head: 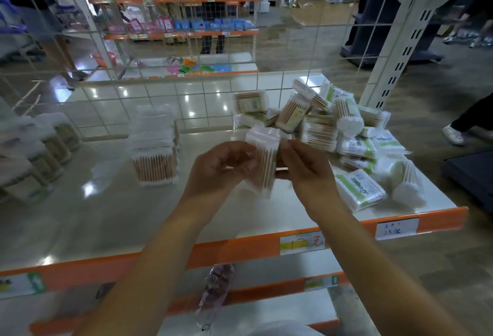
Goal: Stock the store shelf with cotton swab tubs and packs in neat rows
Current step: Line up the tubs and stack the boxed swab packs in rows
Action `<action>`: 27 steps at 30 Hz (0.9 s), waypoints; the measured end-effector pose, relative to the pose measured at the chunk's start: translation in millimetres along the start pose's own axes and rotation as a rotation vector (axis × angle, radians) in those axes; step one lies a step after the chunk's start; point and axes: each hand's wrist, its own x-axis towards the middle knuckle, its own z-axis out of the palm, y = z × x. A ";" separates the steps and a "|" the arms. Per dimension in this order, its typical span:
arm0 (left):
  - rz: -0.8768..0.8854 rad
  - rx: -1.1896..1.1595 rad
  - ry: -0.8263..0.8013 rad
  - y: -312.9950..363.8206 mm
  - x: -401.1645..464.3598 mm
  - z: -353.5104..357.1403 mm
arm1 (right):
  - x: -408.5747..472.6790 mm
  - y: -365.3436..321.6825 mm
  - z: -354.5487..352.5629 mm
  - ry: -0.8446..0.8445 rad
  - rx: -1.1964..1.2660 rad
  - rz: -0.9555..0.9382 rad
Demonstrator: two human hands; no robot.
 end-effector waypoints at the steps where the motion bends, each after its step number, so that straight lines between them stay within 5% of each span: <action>1: 0.012 0.061 -0.002 -0.2 -0.1 -6.1 | 0.5 0.7 3.8 -0.015 0.051 0.032; 6: 0.063 0.299 -0.110 2.2 -11.3 -28.2 | 6.6 3.8 26.6 -0.033 -0.218 -0.025; 17: 0.104 1.019 -0.038 -20.9 -20.8 -133.4 | 13.8 20.6 91.0 -0.117 -0.230 -0.032; 27: -0.103 0.848 0.097 -36.0 -17.0 -200.1 | 35.7 45.0 177.7 -0.144 -0.457 -0.155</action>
